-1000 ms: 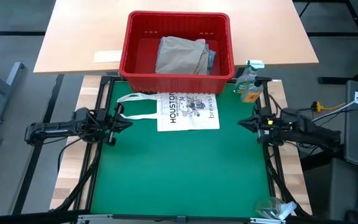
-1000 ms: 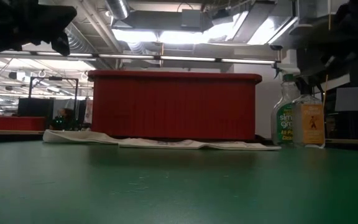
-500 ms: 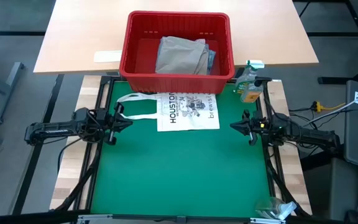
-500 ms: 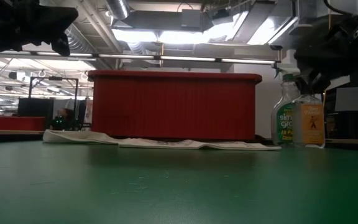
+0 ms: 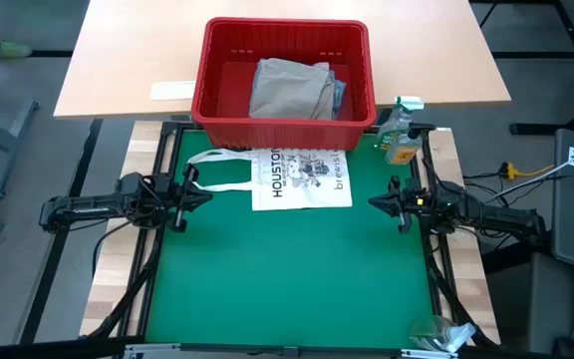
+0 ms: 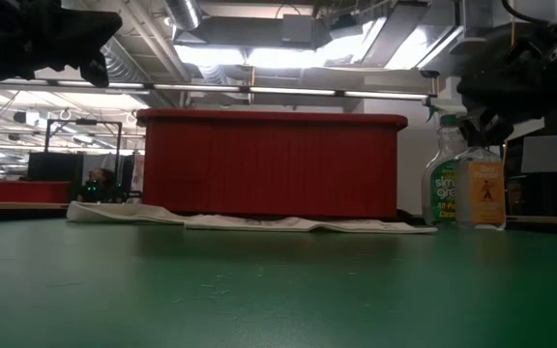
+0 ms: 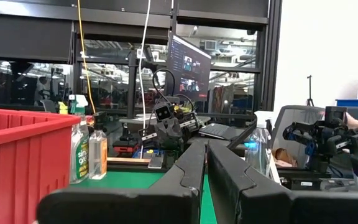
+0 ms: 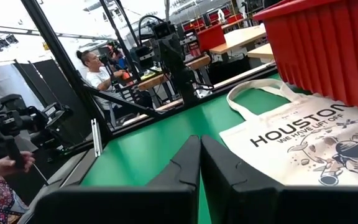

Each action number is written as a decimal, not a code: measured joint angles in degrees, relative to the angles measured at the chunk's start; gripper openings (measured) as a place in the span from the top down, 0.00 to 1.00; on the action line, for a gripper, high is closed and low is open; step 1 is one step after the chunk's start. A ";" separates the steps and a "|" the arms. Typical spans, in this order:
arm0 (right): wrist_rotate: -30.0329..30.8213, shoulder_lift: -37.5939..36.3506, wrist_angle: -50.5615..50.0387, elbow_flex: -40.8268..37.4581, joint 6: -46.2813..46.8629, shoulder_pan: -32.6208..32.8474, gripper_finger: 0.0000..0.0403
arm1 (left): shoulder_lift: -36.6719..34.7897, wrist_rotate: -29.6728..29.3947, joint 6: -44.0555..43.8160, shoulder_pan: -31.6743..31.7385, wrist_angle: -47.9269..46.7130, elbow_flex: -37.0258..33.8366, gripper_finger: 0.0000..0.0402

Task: Fold Laundry from Bin
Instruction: Return to Home Position

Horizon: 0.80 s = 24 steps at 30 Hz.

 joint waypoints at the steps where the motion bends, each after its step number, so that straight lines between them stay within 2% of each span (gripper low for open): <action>1: 0.00 0.00 -0.02 0.00 0.01 0.00 0.96 | 0.00 0.00 0.02 0.00 0.02 0.00 0.96; 9: 0.00 0.00 -0.02 0.00 0.01 0.00 0.96 | -0.02 -4.08 4.48 0.00 0.42 0.00 0.96; 24: 0.00 0.00 -0.04 0.00 0.01 0.00 0.96 | -0.01 -4.26 2.91 0.00 0.61 0.00 0.96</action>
